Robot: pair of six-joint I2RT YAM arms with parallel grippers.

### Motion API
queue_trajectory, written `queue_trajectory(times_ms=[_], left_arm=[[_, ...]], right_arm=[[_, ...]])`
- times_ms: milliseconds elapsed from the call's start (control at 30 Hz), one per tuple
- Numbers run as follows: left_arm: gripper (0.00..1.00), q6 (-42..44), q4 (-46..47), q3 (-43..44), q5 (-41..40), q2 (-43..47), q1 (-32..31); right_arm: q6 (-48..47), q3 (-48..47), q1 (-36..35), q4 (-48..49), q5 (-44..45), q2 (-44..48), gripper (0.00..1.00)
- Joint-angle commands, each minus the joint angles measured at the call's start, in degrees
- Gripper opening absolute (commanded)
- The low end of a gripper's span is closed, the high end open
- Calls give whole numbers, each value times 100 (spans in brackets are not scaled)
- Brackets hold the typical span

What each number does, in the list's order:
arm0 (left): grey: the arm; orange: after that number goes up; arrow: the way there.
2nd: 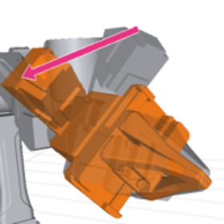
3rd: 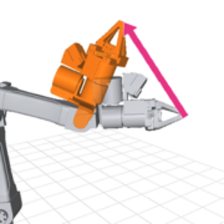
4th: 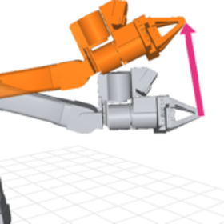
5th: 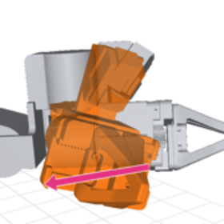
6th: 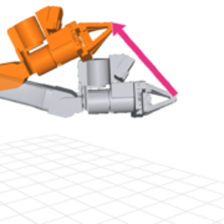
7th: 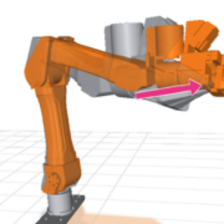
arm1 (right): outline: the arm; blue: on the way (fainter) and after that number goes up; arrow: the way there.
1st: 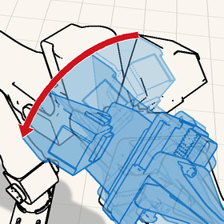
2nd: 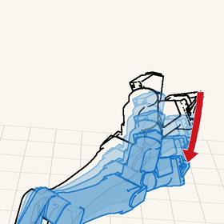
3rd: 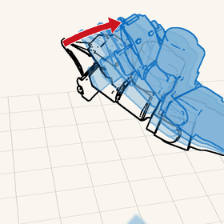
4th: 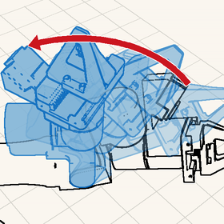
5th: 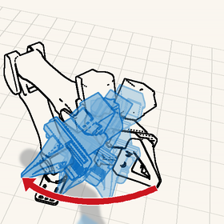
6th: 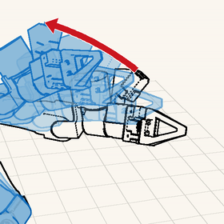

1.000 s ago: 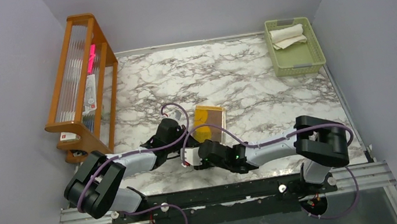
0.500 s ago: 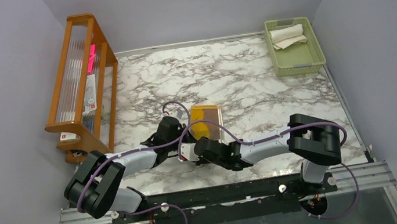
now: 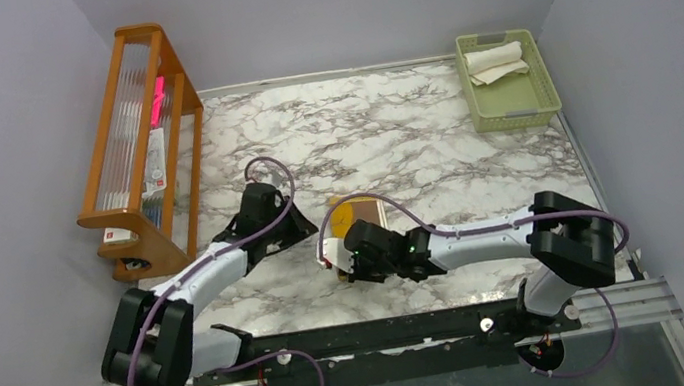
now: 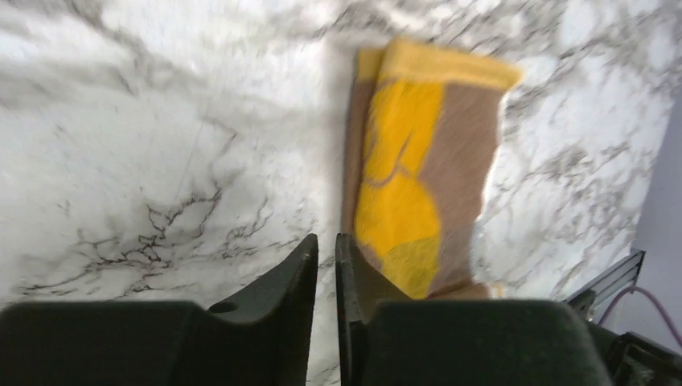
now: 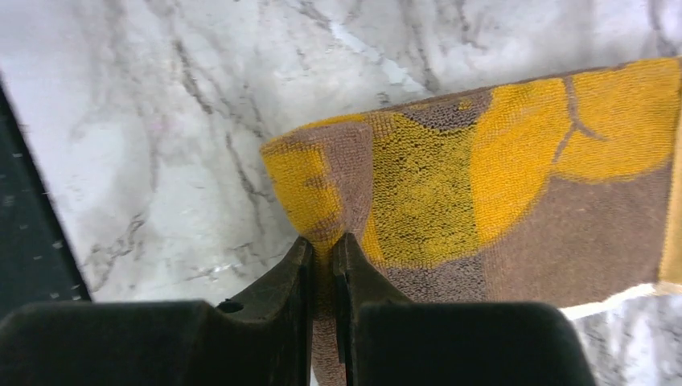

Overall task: Roll the towels
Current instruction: Roll the towel at the center of the board.

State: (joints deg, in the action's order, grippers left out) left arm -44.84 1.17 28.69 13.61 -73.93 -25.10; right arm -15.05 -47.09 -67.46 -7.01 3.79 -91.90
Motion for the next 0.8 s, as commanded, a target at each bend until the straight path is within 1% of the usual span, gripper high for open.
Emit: queue_trajectory(times_ms=[0, 167, 300, 433, 600, 767], left_arm=[[20, 383, -734, 697, 121, 594, 313], [23, 601, -1022, 828, 241, 1080, 449], [25, 630, -941, 613, 321, 1623, 458], [27, 508, -847, 372, 428, 2102, 463], [29, 263, -467, -21, 693, 2441, 463], [29, 29, 42, -334, 1005, 2434, 463]], right_arm=[[552, -282, 163, -536, -1288, 100, 1], [1107, -828, 704, -872, -2125, -92, 2], [1385, -1275, 1413, -1088, -2948, -400, 1], [1564, -1909, 2013, -1429, -3825, -920, 1], [1623, -2623, 2591, -1967, -5208, -1814, 2], [2051, -2919, 2905, -1989, -6268, -2522, 3]])
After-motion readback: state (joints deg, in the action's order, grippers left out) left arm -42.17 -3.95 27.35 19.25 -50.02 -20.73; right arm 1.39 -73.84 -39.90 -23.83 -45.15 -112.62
